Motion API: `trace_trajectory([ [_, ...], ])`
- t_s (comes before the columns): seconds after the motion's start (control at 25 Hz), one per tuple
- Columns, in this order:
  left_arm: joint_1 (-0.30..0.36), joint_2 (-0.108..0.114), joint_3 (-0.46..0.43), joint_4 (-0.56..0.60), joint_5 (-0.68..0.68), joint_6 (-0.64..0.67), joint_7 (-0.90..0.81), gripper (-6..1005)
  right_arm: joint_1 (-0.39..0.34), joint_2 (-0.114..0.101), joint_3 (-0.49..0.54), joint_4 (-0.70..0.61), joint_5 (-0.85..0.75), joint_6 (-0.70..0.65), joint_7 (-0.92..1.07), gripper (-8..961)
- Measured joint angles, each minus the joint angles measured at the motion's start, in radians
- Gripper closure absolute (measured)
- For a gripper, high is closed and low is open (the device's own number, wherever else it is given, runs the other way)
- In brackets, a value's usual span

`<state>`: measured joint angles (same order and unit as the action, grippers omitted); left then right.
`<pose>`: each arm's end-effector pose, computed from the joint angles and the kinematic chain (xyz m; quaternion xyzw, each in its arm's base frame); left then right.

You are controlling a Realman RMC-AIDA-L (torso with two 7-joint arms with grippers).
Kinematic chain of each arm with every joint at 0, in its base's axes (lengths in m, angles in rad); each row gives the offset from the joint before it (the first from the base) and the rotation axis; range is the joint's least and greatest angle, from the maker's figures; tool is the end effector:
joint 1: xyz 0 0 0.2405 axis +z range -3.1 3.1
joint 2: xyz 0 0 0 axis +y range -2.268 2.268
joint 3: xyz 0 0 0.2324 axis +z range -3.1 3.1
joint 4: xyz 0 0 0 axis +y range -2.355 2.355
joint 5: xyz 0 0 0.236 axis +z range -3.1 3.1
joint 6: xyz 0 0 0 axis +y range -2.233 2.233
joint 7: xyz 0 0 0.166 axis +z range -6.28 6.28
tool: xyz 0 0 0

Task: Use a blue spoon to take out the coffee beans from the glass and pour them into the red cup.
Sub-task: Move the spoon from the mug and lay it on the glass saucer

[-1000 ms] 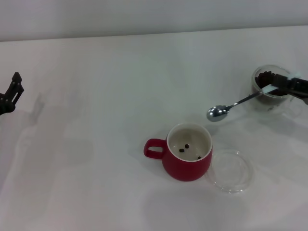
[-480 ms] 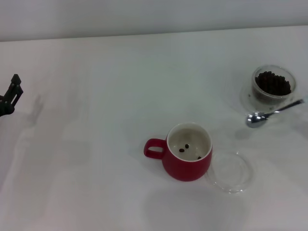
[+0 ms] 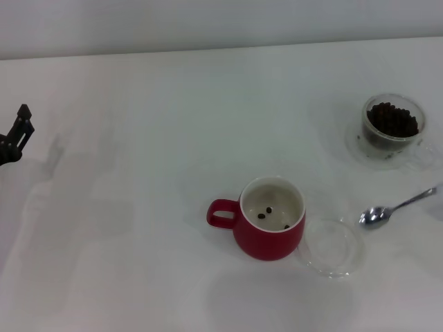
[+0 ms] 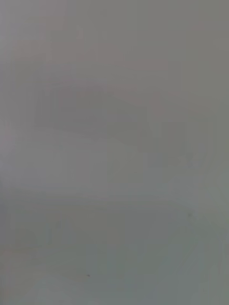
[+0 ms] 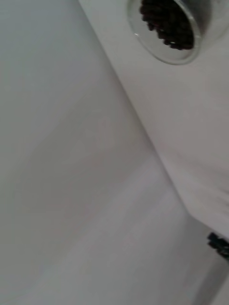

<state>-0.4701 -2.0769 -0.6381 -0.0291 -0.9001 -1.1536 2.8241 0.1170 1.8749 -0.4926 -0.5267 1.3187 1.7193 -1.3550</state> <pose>-0.3392 0.3483 -0.0283 -0.7388 -0.2559 -0.2814 0.5564 0.3889 0.2205 0.0979 -0.7318 0.5486 0.3520 0.1993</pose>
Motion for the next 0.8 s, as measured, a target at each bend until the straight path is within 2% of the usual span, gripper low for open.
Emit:
trace_trajectory([
  [0.4, -0.014, 0.002, 0.0, 0.0, 0.001, 0.025, 0.0, 269, 0.026, 0.062, -0.01, -0.002, -0.077, -0.039, -0.044, 807],
  [0.64, -0.018, 0.002, 0.0, 0.0, 0.0, 0.032, 0.0, 269, 0.043, 0.082, -0.012, -0.003, -0.113, -0.069, -0.059, 807],
  [0.8, -0.018, 0.001, -0.002, 0.0, 0.0, 0.034, 0.0, 270, 0.05, 0.086, -0.014, -0.003, -0.138, -0.095, -0.06, 807],
])
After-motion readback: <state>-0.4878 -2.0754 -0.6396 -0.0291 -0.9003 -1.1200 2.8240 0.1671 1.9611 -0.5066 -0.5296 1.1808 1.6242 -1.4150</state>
